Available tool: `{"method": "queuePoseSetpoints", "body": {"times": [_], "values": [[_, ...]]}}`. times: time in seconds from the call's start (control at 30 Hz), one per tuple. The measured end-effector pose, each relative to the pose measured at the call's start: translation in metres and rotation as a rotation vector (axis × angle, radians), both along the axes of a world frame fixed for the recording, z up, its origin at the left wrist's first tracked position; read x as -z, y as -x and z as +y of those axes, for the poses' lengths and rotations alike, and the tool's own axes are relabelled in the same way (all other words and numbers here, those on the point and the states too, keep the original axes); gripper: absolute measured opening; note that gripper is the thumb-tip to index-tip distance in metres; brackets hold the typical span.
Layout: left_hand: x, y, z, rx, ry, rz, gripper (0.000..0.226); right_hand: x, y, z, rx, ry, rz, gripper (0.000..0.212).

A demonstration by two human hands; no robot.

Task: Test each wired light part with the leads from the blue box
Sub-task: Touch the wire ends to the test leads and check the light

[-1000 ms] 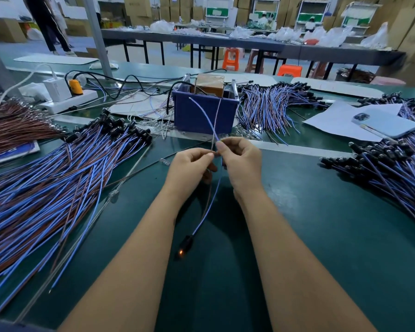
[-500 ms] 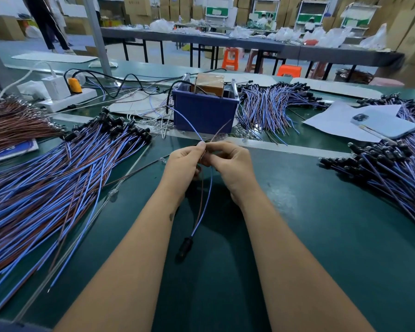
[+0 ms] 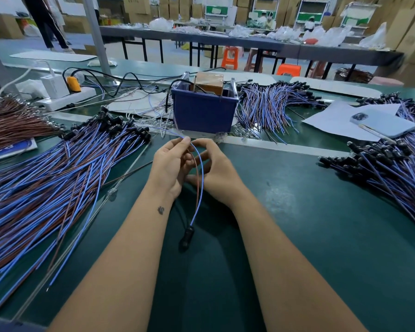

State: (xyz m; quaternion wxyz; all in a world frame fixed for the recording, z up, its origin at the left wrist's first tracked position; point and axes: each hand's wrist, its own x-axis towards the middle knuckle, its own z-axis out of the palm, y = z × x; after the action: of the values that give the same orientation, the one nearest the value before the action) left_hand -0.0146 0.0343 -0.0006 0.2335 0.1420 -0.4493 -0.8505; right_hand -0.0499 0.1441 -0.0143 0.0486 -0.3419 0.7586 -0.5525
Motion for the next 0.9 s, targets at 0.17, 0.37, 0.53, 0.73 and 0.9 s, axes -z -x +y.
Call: {"method": "queuePoseSetpoints", "body": {"times": [0.17, 0.37, 0.53, 0.73, 0.9], "values": [[0.0, -0.001, -0.001, 0.015, -0.078, 0.028, 0.019, -0.007, 0.003, 0.007, -0.077, 0.366, -0.276, 0.03], [0.006, -0.005, 0.003, -0.023, 0.1, 0.04, 0.021, -0.008, 0.009, 0.017, 0.104, 0.75, -0.605, 0.024], [0.02, -0.008, 0.021, -0.048, 0.808, -0.093, 0.022, -0.007, 0.003, 0.031, 0.199, 0.844, -0.645, 0.027], [0.016, -0.025, 0.074, 0.045, 1.329, 0.12, 0.019, -0.017, 0.006, 0.074, 0.385, 0.671, -0.552, 0.035], [0.007, -0.035, 0.144, 0.313, 1.585, 0.262, 0.035, -0.043, 0.022, 0.149, 0.517, 0.34, -0.301, 0.038]]}}
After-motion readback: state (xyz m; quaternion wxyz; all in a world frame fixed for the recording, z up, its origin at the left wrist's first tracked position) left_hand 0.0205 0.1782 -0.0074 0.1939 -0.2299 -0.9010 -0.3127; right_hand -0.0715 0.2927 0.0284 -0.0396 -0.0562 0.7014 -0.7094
